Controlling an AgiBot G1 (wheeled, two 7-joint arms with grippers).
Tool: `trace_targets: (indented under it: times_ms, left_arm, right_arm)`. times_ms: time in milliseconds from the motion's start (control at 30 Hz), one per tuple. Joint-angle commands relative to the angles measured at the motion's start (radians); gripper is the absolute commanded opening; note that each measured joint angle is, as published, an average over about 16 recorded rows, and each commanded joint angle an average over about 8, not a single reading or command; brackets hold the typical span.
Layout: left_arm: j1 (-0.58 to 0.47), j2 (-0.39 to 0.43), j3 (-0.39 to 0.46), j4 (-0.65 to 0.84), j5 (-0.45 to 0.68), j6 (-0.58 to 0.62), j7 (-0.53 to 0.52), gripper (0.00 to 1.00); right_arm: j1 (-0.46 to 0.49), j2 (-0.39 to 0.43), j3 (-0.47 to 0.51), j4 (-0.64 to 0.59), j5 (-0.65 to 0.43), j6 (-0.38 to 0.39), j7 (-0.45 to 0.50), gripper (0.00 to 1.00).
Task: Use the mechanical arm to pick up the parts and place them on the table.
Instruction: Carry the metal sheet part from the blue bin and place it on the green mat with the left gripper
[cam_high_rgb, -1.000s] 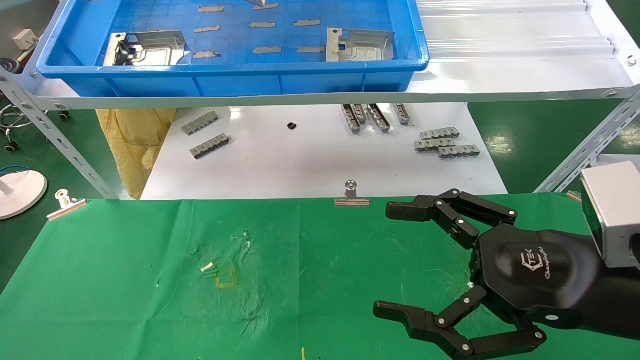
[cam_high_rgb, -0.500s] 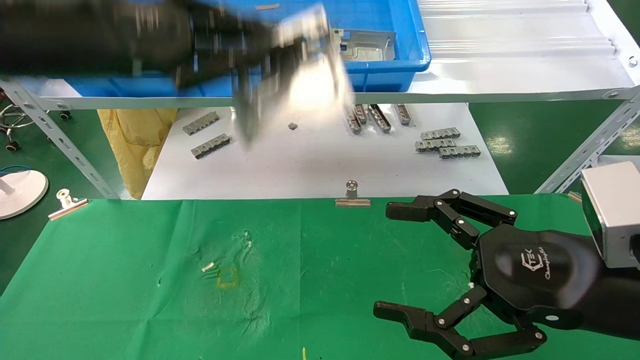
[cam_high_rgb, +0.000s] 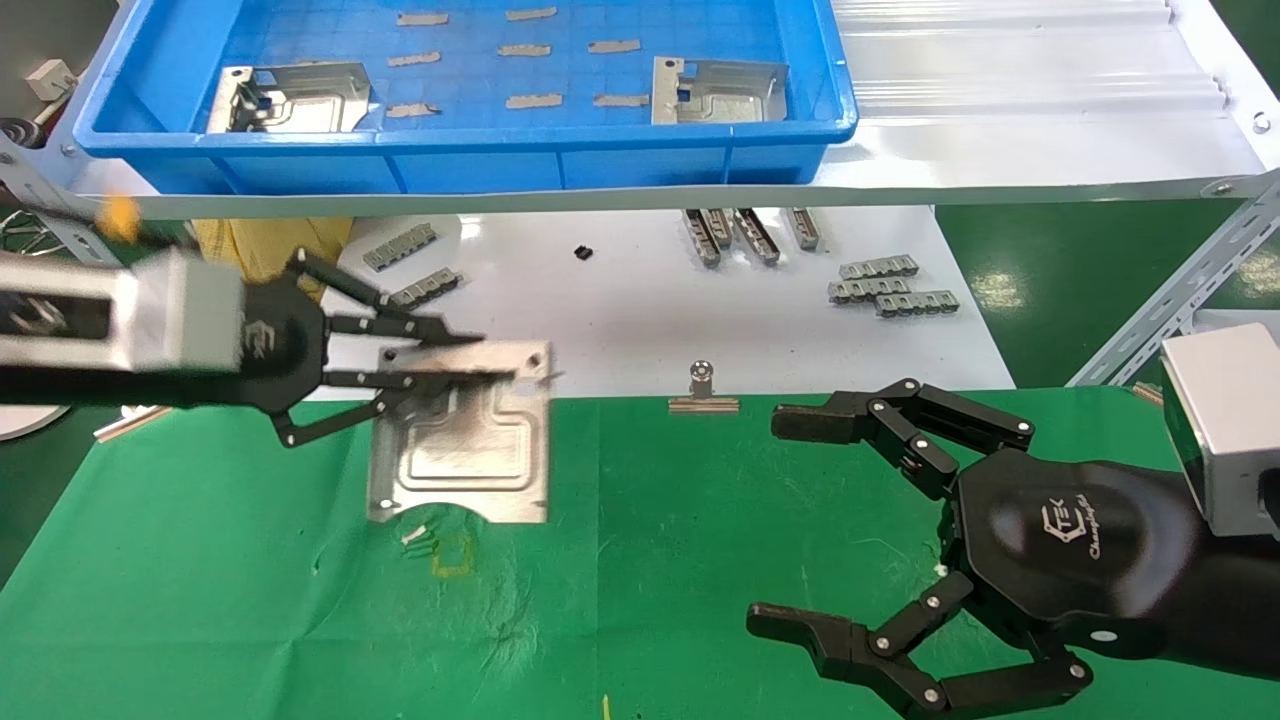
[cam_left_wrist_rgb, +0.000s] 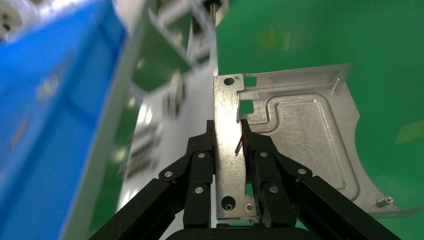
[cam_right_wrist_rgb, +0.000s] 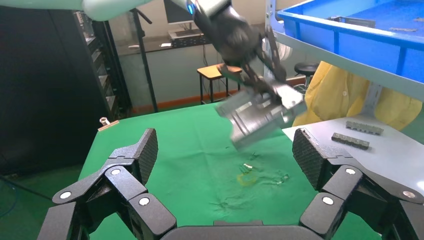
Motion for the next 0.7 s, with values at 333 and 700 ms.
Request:
trace_targets:
  times_ms: [333,700]
  left_arm:
    - [0.075,0.054,0.070,0.188,0.086,-0.063,0.221,0.00]
    - [0.077,0.110,0.085,0.343,0.110,-0.069,0.336,0.42]
  right_arm:
    - [0.000,0.000,0.000,0.000,0.000,0.000,0.000,1.00]
    - [0.000,0.000,0.000,0.000,0.000,0.000,0.000,1.00]
